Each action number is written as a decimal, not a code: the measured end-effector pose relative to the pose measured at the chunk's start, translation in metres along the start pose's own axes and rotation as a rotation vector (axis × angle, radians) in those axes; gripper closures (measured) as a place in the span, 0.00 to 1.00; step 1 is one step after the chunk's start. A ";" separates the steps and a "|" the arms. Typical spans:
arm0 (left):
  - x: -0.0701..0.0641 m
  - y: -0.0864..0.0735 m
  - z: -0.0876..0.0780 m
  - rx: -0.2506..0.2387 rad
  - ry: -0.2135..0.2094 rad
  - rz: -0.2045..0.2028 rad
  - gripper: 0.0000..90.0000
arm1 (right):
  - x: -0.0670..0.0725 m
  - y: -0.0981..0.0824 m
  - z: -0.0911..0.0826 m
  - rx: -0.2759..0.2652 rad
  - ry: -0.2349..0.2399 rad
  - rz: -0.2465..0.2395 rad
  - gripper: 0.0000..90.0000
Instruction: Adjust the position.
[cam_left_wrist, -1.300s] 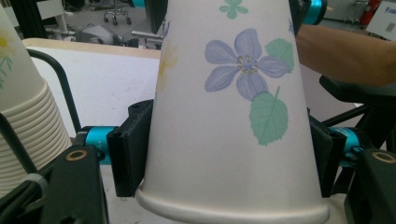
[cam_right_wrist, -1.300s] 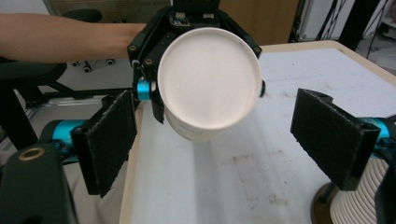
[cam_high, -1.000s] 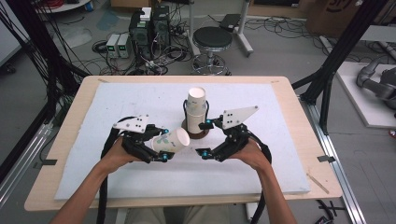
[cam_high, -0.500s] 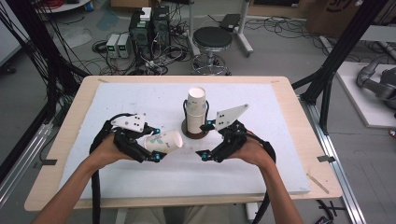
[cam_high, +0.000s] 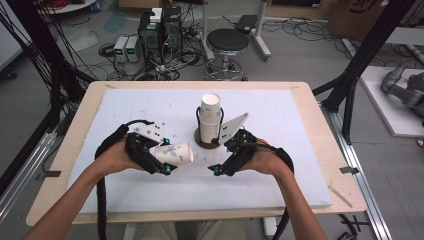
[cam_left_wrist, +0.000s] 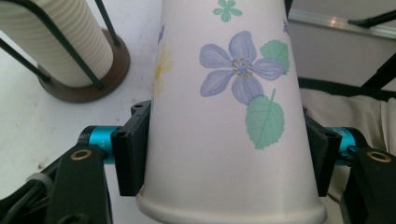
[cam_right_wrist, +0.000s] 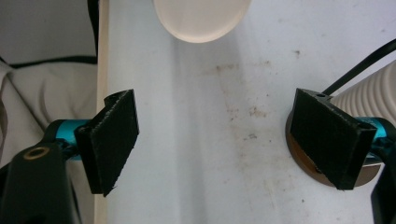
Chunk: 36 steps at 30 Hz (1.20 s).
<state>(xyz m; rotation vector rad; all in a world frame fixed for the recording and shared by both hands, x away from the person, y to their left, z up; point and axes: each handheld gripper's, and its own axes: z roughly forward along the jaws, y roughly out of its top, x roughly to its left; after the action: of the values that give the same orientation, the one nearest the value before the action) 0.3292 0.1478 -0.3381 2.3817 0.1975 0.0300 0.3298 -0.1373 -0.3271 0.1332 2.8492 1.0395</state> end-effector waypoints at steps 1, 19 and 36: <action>0.000 0.001 0.002 0.014 0.005 0.001 0.35 | 0.000 0.001 0.001 0.016 -0.002 -0.008 0.18; -0.007 0.020 0.020 0.155 -0.025 0.032 0.35 | 0.000 0.023 0.020 0.199 0.017 -0.083 0.24; -0.009 0.028 0.034 0.208 -0.033 0.057 0.35 | 0.006 0.035 0.036 0.260 0.049 -0.127 0.23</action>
<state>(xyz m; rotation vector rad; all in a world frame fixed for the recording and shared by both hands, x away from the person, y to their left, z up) 0.3266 0.1030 -0.3437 2.5932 0.1222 -0.0040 0.3306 -0.0870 -0.3322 -0.0532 2.9795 0.6550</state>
